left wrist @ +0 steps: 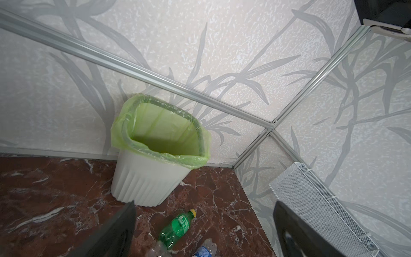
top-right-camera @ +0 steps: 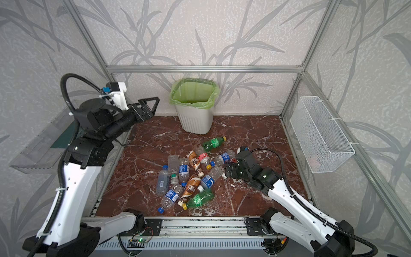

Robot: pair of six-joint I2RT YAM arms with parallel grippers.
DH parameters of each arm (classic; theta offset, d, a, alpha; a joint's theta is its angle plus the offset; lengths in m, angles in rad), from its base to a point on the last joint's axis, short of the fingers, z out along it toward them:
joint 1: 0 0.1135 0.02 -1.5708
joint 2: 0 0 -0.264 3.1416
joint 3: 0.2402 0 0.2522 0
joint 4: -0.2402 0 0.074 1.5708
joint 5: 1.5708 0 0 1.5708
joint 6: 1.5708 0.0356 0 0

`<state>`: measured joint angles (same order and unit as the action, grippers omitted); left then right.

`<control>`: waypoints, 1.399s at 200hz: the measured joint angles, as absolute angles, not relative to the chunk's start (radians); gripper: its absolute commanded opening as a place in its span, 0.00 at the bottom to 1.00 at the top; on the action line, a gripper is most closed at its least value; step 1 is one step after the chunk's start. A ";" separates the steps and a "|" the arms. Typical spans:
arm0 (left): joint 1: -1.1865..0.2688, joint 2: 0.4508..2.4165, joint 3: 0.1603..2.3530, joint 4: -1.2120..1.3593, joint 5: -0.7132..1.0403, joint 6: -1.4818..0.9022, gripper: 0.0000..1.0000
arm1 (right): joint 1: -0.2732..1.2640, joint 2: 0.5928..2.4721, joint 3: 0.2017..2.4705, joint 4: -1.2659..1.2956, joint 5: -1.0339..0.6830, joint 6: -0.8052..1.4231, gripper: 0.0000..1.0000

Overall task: Throw the plastic bottles in the bin
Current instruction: 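Return the left gripper while the right gripper lowers toward the red-and-yellow bottle, then close the right gripper on the red-and-yellow labelled bottle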

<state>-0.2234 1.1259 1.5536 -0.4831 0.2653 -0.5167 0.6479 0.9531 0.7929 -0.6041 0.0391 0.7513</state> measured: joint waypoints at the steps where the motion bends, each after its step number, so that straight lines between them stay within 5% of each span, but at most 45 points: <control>1: -0.224 1.121 1.541 -0.485 0.263 -0.517 0.95 | 0.648 0.954 0.793 -0.604 0.039 0.753 0.82; 77: -0.213 0.945 1.078 -0.608 0.206 -0.559 0.95 | 0.645 1.050 0.754 -0.589 0.038 0.891 0.83; 280: -0.200 0.822 0.923 -0.644 0.157 -0.604 0.93 | 0.457 1.478 0.849 -0.381 -0.012 0.883 0.79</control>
<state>-0.1997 0.8219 0.9230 -0.6437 0.1570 -0.6041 0.4568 1.4780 0.8486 -0.3813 -0.0120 0.8833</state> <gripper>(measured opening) 0.935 0.795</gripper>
